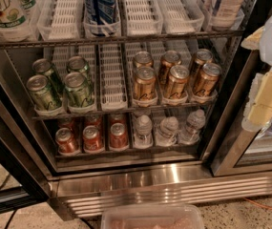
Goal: Pick coke can from bottom shelf of fridge
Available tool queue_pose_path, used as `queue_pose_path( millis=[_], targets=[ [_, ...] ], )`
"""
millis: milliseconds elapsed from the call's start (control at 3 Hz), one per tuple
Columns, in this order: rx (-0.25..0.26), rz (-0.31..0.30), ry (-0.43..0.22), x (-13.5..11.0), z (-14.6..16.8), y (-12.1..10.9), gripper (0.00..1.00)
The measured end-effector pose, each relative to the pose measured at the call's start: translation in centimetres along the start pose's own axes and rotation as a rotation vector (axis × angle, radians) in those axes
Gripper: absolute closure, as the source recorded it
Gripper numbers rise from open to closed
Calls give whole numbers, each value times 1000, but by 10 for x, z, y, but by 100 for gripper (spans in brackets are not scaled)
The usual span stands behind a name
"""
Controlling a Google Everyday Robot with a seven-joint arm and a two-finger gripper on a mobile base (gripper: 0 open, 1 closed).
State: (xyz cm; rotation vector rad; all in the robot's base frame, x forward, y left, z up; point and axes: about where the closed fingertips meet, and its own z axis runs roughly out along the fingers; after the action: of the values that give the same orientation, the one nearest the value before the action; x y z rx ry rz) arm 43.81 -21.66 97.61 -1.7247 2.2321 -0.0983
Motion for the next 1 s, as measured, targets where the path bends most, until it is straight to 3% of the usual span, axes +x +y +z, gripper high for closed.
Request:
queue_pose_path(
  millis=[333, 667, 1000],
  targets=[
    [9, 4, 0, -2, 0, 0, 0],
    [-27, 30, -13, -3, 29, 18, 0],
    [-72, 76, -89, -21, 86, 53, 0]
  ],
)
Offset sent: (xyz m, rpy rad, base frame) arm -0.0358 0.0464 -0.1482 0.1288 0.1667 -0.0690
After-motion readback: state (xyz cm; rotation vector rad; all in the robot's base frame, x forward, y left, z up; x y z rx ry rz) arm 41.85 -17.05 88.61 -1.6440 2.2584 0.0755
